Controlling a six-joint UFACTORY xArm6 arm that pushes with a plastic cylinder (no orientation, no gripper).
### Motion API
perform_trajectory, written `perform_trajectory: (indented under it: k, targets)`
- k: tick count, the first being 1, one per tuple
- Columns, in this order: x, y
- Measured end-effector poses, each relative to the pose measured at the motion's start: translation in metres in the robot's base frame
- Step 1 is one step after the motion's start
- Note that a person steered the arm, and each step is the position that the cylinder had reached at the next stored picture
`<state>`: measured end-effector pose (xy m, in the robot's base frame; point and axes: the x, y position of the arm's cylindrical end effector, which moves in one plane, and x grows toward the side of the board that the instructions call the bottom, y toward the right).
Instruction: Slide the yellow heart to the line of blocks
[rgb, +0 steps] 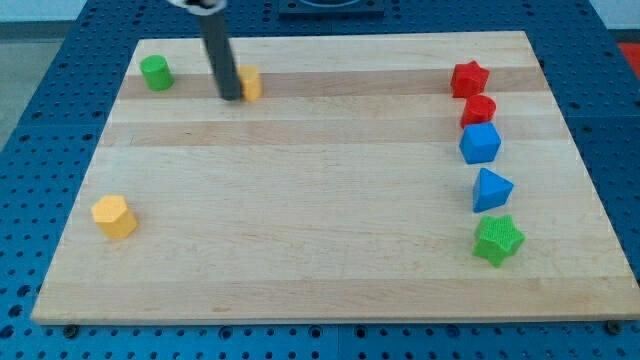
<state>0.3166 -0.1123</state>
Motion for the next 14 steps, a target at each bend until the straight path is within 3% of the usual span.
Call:
perform_trajectory:
  k: [1, 2, 4, 5, 6, 7, 9, 10, 11, 12, 14]
  targets:
    - [0.002, 0.026]
    - [0.015, -0.046]
    - [-0.028, 0.008]
    - [-0.021, 0.108]
    - [-0.014, 0.12]
    - [-0.014, 0.08]
    - [-0.046, 0.12]
    - [-0.046, 0.196]
    - [-0.046, 0.2]
    - [-0.047, 0.164]
    - [-0.064, 0.199]
